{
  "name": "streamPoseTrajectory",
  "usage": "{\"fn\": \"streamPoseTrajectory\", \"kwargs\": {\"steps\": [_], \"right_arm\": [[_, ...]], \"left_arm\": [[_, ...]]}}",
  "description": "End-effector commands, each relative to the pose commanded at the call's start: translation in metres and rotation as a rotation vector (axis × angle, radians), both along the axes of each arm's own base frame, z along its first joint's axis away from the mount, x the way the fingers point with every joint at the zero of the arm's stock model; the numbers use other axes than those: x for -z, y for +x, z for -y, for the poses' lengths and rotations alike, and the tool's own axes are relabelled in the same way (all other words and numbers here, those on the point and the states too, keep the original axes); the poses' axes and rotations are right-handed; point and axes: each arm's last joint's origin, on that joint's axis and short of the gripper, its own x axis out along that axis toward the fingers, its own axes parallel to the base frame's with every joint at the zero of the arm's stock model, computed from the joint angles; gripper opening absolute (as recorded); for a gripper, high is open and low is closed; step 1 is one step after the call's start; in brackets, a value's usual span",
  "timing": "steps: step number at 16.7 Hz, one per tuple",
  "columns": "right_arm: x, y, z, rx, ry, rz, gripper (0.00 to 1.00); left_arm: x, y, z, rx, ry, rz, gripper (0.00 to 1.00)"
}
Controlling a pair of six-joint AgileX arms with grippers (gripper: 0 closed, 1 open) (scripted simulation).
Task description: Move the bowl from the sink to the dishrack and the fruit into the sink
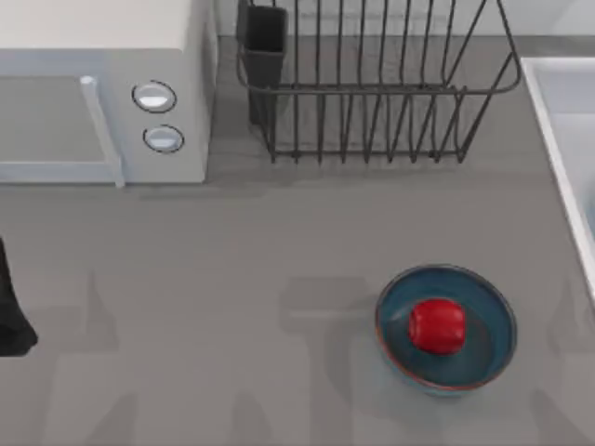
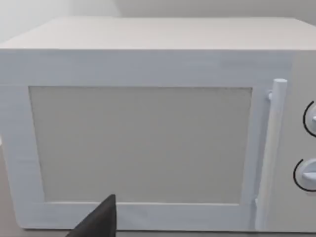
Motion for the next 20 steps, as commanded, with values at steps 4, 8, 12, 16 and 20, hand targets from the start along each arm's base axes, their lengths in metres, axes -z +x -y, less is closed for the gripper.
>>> {"fn": "streamPoseTrajectory", "kwargs": {"steps": [4, 8, 12, 16, 20], "right_arm": [[-0.004, 0.0, 0.0, 0.002, -0.003, -0.021, 1.0], [-0.028, 0.006, 0.002, 0.024, -0.025, -0.15, 1.0], [-0.064, 0.03, 0.007, 0.064, -0.062, -0.385, 1.0], [-0.094, 0.083, 0.019, 0.1, -0.106, -0.701, 1.0], [-0.099, 0.16, 0.042, 0.109, -0.137, -1.039, 1.0]], "left_arm": [[0.0, 0.0, 0.0, 0.0, 0.0, 0.0, 1.0], [0.0, 0.0, 0.0, 0.0, 0.0, 0.0, 1.0], [0.0, 0.0, 0.0, 0.0, 0.0, 0.0, 1.0], [0.0, 0.0, 0.0, 0.0, 0.0, 0.0, 1.0], [0.0, 0.0, 0.0, 0.0, 0.0, 0.0, 1.0]]}}
